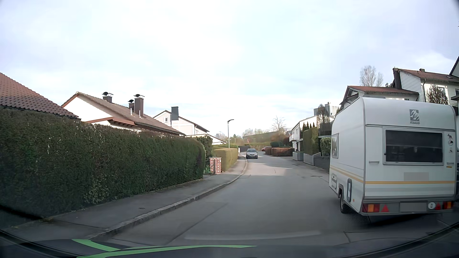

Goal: Follow the waypoints while adhering to traffic rules and regulations

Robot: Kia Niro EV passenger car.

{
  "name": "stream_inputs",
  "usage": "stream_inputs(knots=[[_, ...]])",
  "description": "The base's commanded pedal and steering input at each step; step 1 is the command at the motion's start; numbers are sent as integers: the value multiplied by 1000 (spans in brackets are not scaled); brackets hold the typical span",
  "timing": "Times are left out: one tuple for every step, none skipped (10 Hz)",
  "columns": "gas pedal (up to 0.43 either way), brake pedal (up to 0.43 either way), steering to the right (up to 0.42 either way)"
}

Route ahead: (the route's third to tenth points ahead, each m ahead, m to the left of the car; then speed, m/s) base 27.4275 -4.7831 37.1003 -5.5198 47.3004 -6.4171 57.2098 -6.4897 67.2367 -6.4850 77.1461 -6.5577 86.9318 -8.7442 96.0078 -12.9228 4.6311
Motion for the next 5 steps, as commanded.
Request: stream_inputs(knots=[[260, 0, 31], [268, 0, 50], [268, 0, 66], [268, 0, 76], [268, 0, 82]])
